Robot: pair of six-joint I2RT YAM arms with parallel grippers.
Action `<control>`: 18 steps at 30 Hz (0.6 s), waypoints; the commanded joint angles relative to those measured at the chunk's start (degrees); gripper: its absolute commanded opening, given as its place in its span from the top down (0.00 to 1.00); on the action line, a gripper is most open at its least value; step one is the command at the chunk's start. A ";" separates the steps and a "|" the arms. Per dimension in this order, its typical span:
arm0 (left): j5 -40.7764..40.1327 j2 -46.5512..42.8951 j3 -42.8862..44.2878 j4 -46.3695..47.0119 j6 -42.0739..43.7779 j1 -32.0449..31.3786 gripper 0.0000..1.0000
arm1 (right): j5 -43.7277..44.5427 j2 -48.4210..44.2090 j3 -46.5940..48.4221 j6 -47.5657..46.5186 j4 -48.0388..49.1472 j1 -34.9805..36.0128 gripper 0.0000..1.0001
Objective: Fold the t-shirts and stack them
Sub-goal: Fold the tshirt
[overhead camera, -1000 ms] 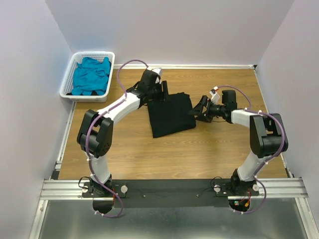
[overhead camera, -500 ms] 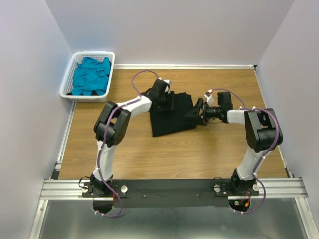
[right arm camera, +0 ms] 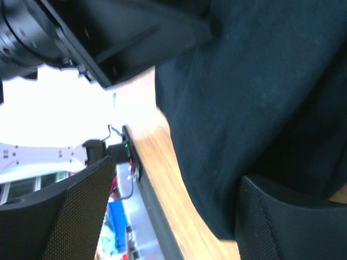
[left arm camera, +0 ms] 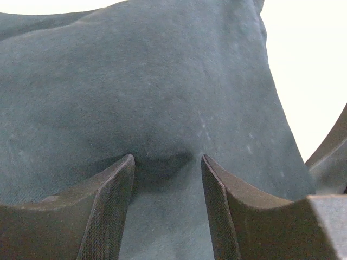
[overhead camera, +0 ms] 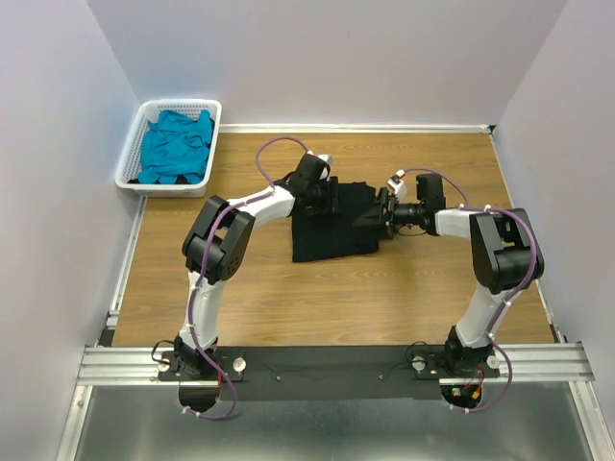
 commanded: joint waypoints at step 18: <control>-2.44 2.94 -3.45 -2.39 -5.89 0.23 0.40 | -5.60 -6.20 -13.91 -7.11 -10.70 0.94 0.23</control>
